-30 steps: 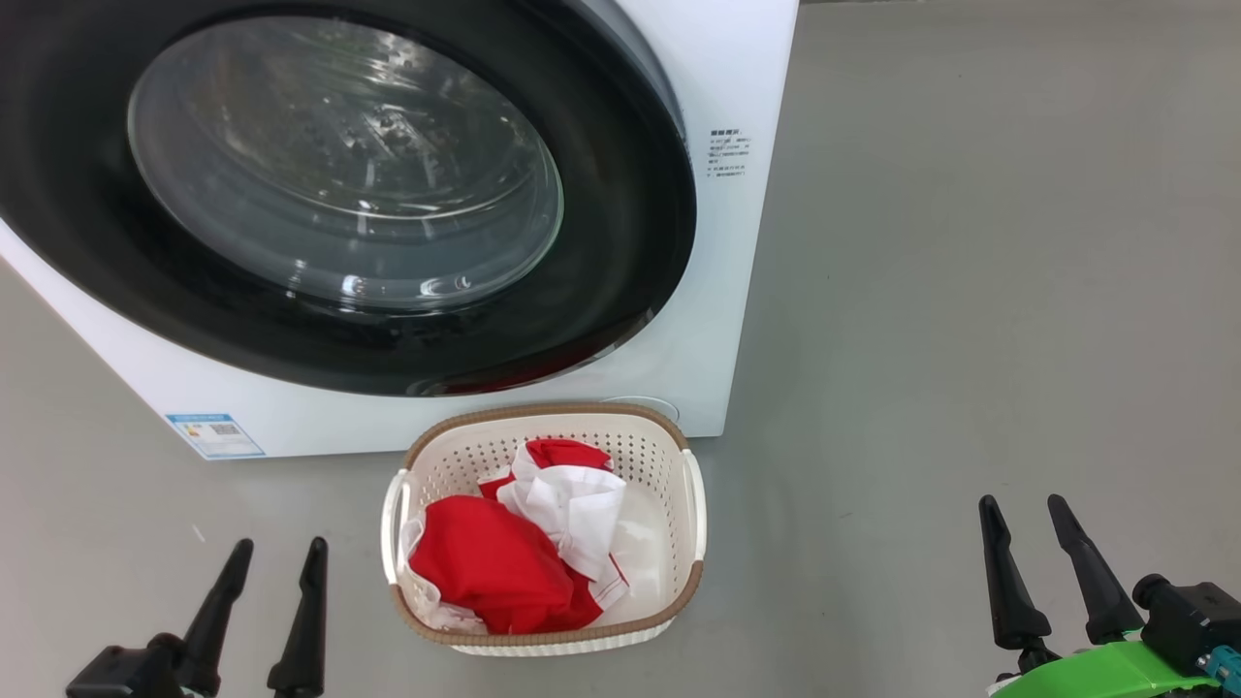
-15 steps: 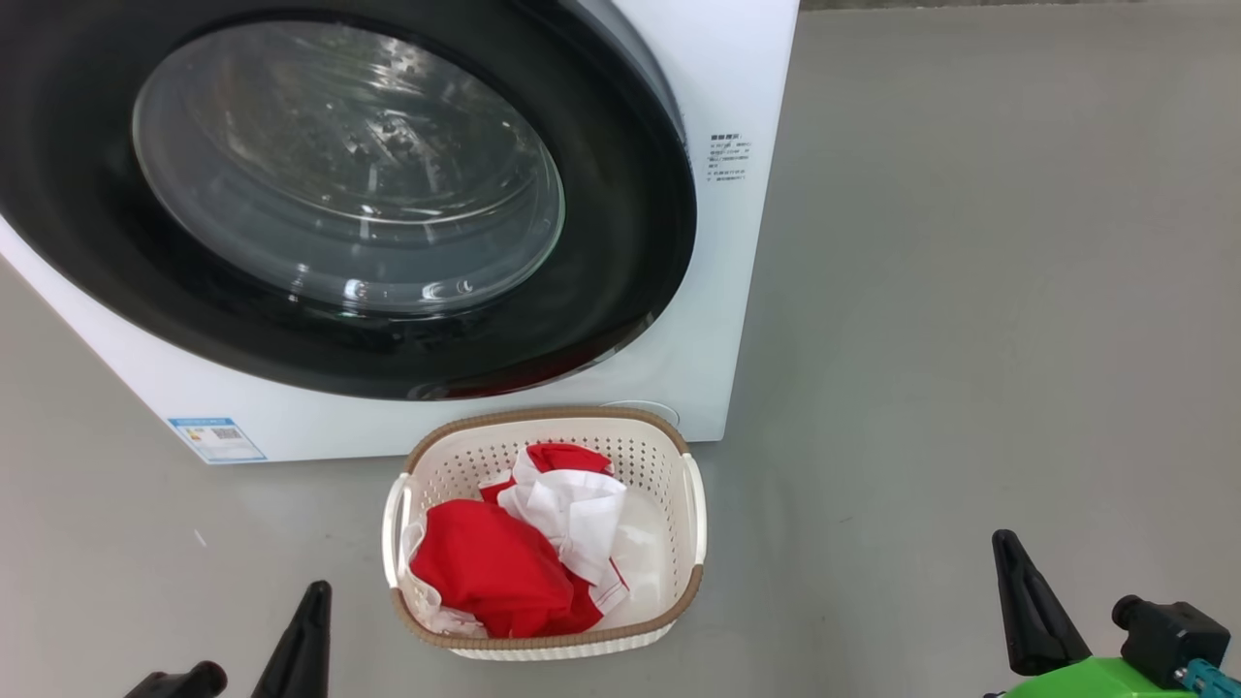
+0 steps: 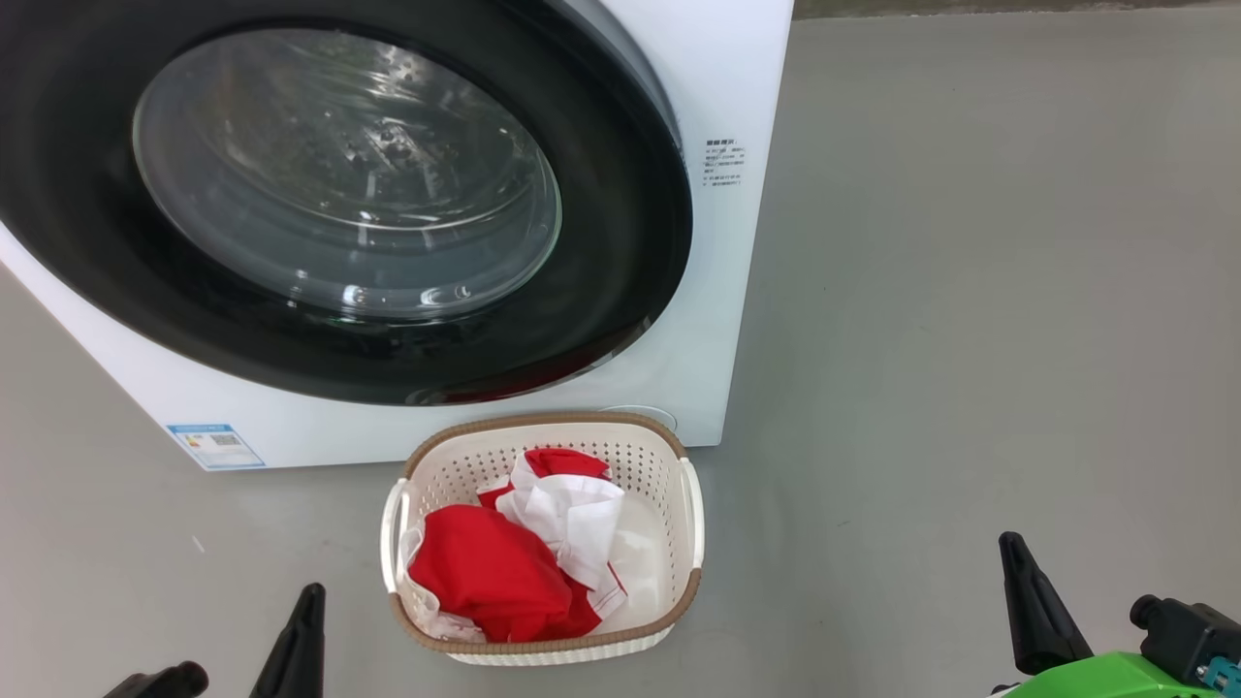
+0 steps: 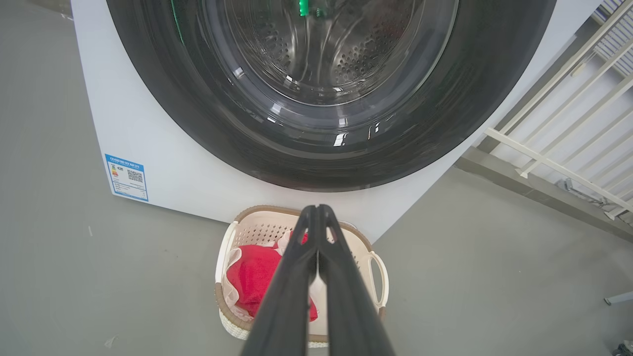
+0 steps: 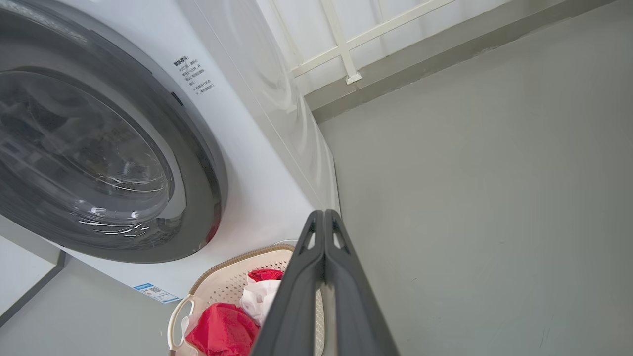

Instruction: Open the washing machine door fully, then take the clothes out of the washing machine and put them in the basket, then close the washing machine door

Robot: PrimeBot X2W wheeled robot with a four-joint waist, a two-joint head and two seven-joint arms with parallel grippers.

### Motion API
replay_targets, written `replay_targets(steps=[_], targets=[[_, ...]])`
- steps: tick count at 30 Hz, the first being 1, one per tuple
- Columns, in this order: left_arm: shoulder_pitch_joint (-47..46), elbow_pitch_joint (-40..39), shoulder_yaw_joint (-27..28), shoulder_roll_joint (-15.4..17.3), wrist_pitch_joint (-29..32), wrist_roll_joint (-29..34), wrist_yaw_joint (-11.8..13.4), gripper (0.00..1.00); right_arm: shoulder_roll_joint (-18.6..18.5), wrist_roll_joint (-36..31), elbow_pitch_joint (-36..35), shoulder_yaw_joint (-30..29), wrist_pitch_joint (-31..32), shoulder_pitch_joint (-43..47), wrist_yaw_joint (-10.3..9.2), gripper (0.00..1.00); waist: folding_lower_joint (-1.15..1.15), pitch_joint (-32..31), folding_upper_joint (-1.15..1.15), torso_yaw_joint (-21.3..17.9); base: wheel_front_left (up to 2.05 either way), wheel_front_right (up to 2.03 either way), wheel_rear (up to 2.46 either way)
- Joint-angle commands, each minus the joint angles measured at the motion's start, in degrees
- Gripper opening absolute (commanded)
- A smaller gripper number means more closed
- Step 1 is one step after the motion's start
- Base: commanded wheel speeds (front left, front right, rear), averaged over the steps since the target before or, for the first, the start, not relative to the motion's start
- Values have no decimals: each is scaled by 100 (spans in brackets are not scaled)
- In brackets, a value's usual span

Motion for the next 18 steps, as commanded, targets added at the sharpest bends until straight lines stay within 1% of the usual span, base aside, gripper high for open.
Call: replay_targets(steps=[1,18], targets=[[-152,-144,106,44,16,-114,-8,0,-85,137,-142,17,21,-154,-1,0,-1,-4,0,-2,0,0,0],[-228,-175,217,-25,293,-1058,-13,0,-134,1127,-169,18,279,-286,-2,0,-1,-70,0,-31,0,0,0]])
